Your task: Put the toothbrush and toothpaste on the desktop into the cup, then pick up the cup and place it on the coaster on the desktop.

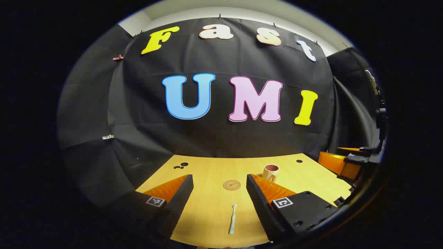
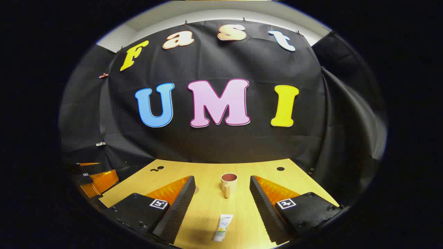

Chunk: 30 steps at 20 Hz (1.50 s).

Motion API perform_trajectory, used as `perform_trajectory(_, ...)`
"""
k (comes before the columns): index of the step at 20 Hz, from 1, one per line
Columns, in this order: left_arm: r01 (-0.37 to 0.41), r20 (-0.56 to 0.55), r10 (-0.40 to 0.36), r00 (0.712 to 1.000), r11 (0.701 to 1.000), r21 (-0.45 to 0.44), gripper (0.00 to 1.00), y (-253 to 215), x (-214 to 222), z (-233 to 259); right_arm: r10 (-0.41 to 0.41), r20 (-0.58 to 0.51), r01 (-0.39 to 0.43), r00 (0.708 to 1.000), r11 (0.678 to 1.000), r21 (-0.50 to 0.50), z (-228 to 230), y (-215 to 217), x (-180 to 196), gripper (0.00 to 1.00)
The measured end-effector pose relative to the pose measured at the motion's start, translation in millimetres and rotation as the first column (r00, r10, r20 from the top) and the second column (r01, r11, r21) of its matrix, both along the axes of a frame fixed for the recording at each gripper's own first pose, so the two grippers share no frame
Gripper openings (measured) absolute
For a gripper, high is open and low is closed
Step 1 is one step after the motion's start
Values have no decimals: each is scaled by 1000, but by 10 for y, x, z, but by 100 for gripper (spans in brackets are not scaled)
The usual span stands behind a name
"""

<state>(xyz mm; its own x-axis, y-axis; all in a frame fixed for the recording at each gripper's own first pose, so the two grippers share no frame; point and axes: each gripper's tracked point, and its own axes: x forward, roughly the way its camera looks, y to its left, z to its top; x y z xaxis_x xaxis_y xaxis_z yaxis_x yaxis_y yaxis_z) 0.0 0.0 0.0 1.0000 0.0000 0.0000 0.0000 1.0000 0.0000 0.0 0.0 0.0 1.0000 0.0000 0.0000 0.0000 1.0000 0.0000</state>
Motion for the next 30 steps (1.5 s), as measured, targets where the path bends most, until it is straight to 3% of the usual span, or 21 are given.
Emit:
perform_trajectory(21,4,-40,-3,999,999,32,97,-60,52,-158,7,-143,-2,990,999,35,-414,-21,112,97)
perform_trajectory(30,-48,-60,50,997,998,36,98,70,189,-246,44,-227,-40,973,999,23,-656,80,398,98)
